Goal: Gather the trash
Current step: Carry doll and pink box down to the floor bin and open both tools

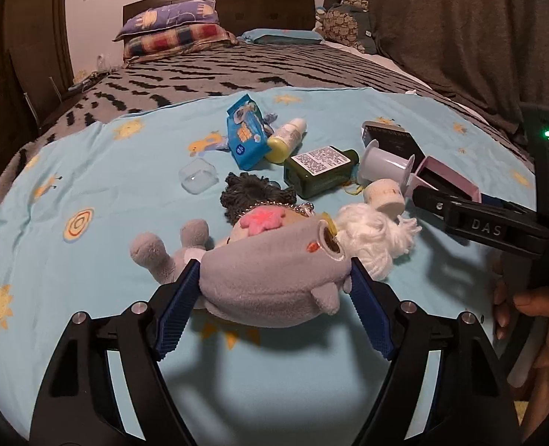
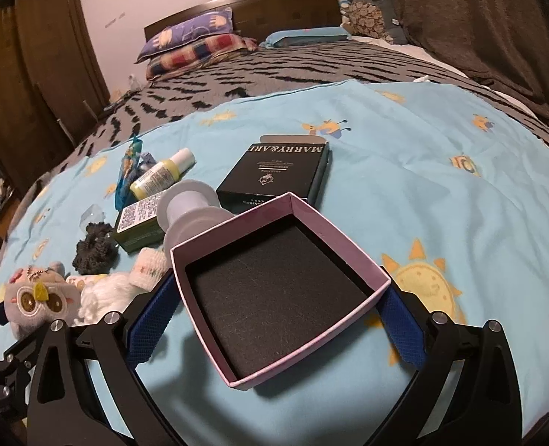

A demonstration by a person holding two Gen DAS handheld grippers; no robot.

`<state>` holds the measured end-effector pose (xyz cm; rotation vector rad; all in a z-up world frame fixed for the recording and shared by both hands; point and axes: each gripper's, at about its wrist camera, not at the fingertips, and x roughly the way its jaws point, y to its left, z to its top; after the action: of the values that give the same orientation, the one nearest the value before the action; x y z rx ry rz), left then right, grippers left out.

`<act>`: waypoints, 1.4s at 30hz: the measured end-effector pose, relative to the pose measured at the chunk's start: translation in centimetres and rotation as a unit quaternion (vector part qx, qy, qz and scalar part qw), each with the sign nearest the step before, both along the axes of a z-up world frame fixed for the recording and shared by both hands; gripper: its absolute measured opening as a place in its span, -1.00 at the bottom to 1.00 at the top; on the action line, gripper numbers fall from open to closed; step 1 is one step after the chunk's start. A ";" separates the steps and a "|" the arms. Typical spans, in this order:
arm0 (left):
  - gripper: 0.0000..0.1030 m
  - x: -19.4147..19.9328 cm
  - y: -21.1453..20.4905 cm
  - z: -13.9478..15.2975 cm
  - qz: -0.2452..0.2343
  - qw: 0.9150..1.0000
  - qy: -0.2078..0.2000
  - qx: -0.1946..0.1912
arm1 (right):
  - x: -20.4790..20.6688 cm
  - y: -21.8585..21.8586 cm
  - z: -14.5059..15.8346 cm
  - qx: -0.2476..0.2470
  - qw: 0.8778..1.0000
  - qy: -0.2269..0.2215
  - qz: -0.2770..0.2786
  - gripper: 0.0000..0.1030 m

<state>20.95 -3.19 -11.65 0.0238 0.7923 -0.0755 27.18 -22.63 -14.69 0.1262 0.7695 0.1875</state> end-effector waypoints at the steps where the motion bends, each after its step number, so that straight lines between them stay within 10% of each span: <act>1: 0.44 -0.1 0.0 0.0 -0.001 1.000 0.002 0.000 | -0.4 0.0 0.2 -0.002 1.000 -0.003 -0.003 0.93; 27: 0.43 -15.1 2.2 6.7 -0.062 0.994 -0.070 -0.059 | -19.4 0.8 7.1 -0.032 0.996 -0.076 -0.036 0.93; 42: 0.43 -21.7 0.0 -2.2 -0.120 0.989 0.022 -0.079 | -26.7 -1.3 -0.8 -0.054 0.997 0.013 -0.057 0.93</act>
<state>-0.71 -3.22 -13.80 -0.0334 0.8232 -0.3681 0.48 -23.95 -15.51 0.0701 0.7943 0.0356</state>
